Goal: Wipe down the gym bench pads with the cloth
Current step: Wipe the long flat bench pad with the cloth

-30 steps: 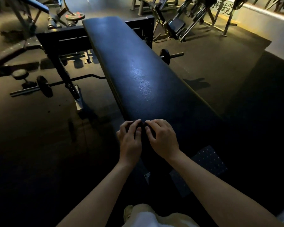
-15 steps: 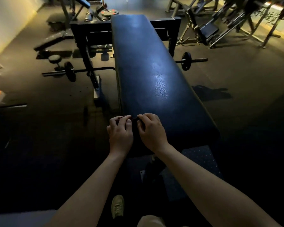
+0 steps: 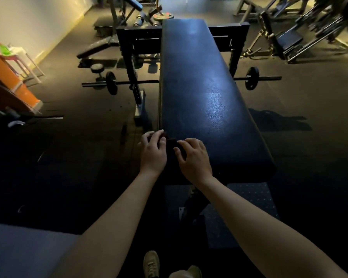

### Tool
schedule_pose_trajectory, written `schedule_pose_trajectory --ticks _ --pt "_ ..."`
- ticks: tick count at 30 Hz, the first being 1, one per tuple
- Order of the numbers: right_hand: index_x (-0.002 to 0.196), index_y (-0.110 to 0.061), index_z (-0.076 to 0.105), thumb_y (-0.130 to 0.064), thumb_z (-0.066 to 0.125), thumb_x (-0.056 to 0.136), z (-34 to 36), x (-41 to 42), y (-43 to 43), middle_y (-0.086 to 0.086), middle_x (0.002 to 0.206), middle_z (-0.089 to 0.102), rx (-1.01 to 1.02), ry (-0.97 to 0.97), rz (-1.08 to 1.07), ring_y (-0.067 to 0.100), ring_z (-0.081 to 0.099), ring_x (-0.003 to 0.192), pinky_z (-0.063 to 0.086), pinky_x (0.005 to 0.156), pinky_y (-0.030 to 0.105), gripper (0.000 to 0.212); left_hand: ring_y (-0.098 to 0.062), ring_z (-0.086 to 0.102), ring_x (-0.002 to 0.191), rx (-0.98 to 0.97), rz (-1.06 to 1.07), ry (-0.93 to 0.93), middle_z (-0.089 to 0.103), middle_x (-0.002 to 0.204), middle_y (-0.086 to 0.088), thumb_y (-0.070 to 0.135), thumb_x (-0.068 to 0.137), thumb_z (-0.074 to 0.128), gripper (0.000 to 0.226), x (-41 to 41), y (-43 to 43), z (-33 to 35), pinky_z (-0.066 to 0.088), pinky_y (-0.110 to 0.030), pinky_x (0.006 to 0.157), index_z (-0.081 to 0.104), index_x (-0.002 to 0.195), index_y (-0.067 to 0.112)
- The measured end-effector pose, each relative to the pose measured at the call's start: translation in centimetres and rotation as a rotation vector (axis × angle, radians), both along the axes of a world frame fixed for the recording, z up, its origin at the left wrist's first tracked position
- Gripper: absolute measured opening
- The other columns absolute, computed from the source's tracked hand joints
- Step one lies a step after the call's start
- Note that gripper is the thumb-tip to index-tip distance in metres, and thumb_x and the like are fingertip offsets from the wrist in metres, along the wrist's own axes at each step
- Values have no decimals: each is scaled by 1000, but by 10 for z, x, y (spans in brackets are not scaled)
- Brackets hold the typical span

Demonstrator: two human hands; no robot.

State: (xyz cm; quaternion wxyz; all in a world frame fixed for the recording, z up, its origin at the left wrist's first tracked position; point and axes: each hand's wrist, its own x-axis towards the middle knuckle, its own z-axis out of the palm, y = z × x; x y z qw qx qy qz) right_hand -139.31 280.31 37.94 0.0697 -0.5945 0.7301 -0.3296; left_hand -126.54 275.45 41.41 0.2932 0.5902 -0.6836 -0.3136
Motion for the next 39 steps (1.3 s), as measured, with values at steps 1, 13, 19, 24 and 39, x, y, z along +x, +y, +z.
schedule_pose_trajectory --ticks 1,13,19,24,39 --pt "128 -16 64 -42 53 98 0 0 0 1 119 60 1 -8 -3 22 49 119 39 108 38 41 -22 31 133 34 -29 -30 30 150 -4 34 108 39 38 -3 -5 0 32 -28 95 51 143 26" --pt "133 -16 62 -30 58 100 9 -6 30 1 122 60 -13 -138 115 15 50 118 36 96 22 36 -20 30 131 76 -22 -74 30 150 2 41 107 40 41 9 54 -10 35 -29 91 47 147 33" --pt "124 -27 58 -25 61 96 16 11 42 -20 108 63 -70 -327 145 -11 51 105 41 105 50 28 -19 42 136 -17 -10 19 46 148 -2 31 105 50 43 17 55 0 39 -31 106 49 147 28" --pt "122 -24 62 -22 56 100 28 17 29 -13 111 68 -99 -569 120 5 63 105 50 96 45 22 -12 47 136 -30 -147 187 52 149 -1 29 108 43 42 -1 50 21 36 -19 104 46 150 25" --pt "133 -17 61 -52 31 97 8 27 0 6 142 54 114 71 198 25 27 148 21 124 42 58 -10 45 136 115 -59 284 49 151 3 35 110 32 43 27 28 -21 37 -26 106 44 150 28"
